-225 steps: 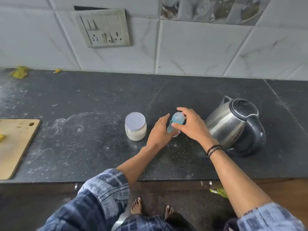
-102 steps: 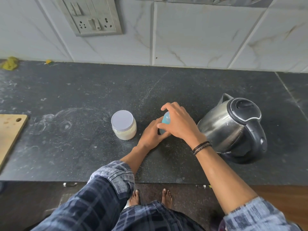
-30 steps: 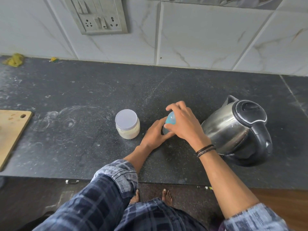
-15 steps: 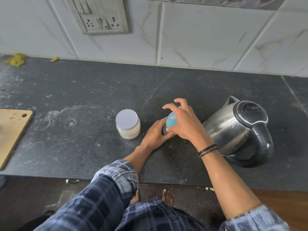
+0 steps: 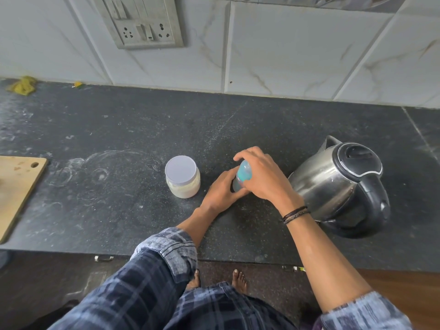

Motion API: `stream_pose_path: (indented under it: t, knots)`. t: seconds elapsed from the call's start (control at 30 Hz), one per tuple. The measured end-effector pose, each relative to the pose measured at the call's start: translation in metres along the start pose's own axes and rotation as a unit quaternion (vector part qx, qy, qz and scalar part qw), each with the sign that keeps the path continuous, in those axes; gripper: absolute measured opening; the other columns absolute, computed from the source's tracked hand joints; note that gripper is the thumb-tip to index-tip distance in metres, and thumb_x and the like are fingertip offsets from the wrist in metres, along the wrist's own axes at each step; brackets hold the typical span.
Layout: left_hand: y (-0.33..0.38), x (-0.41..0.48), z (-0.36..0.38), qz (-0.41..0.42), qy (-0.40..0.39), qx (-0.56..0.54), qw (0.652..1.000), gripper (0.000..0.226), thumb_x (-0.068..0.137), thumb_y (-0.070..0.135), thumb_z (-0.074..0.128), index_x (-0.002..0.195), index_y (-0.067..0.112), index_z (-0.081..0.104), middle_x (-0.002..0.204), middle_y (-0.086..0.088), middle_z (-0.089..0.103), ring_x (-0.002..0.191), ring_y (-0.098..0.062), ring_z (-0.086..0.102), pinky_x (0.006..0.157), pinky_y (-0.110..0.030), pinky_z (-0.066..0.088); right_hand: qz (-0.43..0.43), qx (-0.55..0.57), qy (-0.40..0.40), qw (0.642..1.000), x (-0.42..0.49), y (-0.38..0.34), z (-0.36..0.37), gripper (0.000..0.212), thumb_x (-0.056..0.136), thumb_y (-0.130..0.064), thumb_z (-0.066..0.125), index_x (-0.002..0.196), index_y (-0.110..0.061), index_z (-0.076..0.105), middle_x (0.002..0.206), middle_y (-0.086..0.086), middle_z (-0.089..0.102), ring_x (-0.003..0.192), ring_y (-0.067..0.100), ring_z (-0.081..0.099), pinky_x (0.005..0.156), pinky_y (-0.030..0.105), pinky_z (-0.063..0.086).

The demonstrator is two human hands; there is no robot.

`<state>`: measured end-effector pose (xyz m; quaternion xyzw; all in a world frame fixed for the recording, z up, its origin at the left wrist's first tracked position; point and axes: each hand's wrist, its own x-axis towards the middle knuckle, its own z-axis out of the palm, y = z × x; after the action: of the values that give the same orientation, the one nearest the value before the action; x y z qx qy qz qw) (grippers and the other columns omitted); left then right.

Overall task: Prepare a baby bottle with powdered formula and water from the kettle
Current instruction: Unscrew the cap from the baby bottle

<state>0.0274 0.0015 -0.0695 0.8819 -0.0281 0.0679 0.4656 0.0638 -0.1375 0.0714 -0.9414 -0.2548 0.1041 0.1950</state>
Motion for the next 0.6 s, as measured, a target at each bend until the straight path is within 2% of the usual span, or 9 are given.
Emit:
stream_pose_path:
  t: [0.07, 0.13, 0.23, 0.33, 0.4, 0.47, 0.53, 0.6]
  knots:
    - [-0.0001, -0.0002, 0.0001, 0.007, 0.002, -0.004, 1.0, 0.052, 0.089, 0.056, 0.064, 0.135, 0.045, 0.044, 0.119, 0.027, 0.054, 0.105, 0.009, 0.049, 0.08, -0.015, 0.037, 0.004, 0.01, 0.018, 1.0, -0.001, 0.0, 0.0009, 0.072, 0.082, -0.019, 0.086, 0.142, -0.033, 0.05, 0.146, -0.004, 0.039, 0.115, 0.019, 0.049, 0.083, 0.038, 0.056]
    - [-0.0001, -0.0004, 0.0003, 0.005, 0.0, -0.002, 1.0, 0.052, 0.089, 0.059, 0.063, 0.136, 0.044, 0.045, 0.12, 0.027, 0.055, 0.104, 0.007, 0.05, 0.08, -0.017, 0.038, 0.022, 0.001, 0.032, 0.999, -0.0015, -0.0009, 0.0019, 0.067, 0.084, -0.027, 0.085, 0.141, -0.031, 0.051, 0.138, -0.001, 0.046, 0.114, 0.02, 0.053, 0.082, 0.038, 0.053]
    - [-0.0003, -0.0002, 0.0002, -0.001, -0.001, 0.002, 1.0, 0.052, 0.089, 0.061, 0.063, 0.135, 0.048, 0.043, 0.122, 0.027, 0.056, 0.108, 0.005, 0.051, 0.083, -0.019, 0.041, 0.027, -0.013, 0.021, 0.999, -0.0009, 0.0007, 0.004, 0.055, 0.087, -0.014, 0.079, 0.134, -0.028, 0.055, 0.124, 0.001, 0.056, 0.112, 0.025, 0.059, 0.079, 0.038, 0.052]
    - [0.0, -0.0004, -0.0012, 0.004, 0.004, 0.001, 1.0, 0.051, 0.09, 0.056, 0.065, 0.134, 0.048, 0.042, 0.12, 0.031, 0.052, 0.109, 0.013, 0.048, 0.083, -0.013, 0.037, 0.014, 0.001, 0.013, 1.0, -0.0016, 0.0024, 0.005, 0.071, 0.082, -0.01, 0.082, 0.141, -0.031, 0.048, 0.136, 0.0, 0.046, 0.117, 0.023, 0.053, 0.08, 0.036, 0.053]
    - [0.0004, -0.0009, -0.0016, 0.007, 0.008, 0.0, 1.0, 0.051, 0.09, 0.057, 0.064, 0.135, 0.047, 0.043, 0.121, 0.032, 0.05, 0.109, 0.015, 0.047, 0.084, -0.012, 0.035, 0.008, 0.006, 0.021, 1.0, -0.0015, 0.0015, 0.0049, 0.08, 0.08, -0.019, 0.087, 0.145, -0.031, 0.043, 0.142, 0.0, 0.039, 0.12, 0.022, 0.049, 0.082, 0.036, 0.055]
    - [0.002, -0.0014, -0.0021, 0.009, 0.009, 0.0, 1.0, 0.051, 0.089, 0.062, 0.062, 0.134, 0.048, 0.043, 0.118, 0.037, 0.051, 0.108, 0.012, 0.048, 0.082, -0.012, 0.037, 0.009, -0.001, 0.028, 1.0, -0.0009, 0.0004, 0.0054, 0.073, 0.083, -0.023, 0.086, 0.143, -0.029, 0.045, 0.137, 0.0, 0.048, 0.119, 0.022, 0.05, 0.082, 0.037, 0.054]
    - [0.0036, -0.0011, -0.0024, 0.008, 0.007, 0.0, 1.0, 0.052, 0.089, 0.066, 0.061, 0.134, 0.049, 0.041, 0.116, 0.039, 0.052, 0.109, 0.009, 0.05, 0.082, -0.014, 0.038, 0.008, -0.011, 0.026, 1.0, 0.0004, 0.0014, 0.0058, 0.064, 0.087, -0.013, 0.08, 0.14, -0.027, 0.047, 0.132, 0.0, 0.057, 0.116, 0.023, 0.052, 0.082, 0.038, 0.055]
    - [0.0033, -0.0004, -0.002, 0.002, 0.005, -0.001, 1.0, 0.053, 0.089, 0.062, 0.064, 0.135, 0.047, 0.043, 0.12, 0.033, 0.054, 0.109, 0.01, 0.049, 0.082, -0.017, 0.04, 0.005, 0.006, 0.016, 1.0, 0.0005, 0.0021, 0.005, 0.07, 0.085, -0.007, 0.08, 0.142, -0.028, 0.047, 0.137, -0.001, 0.055, 0.118, 0.023, 0.051, 0.085, 0.039, 0.057]
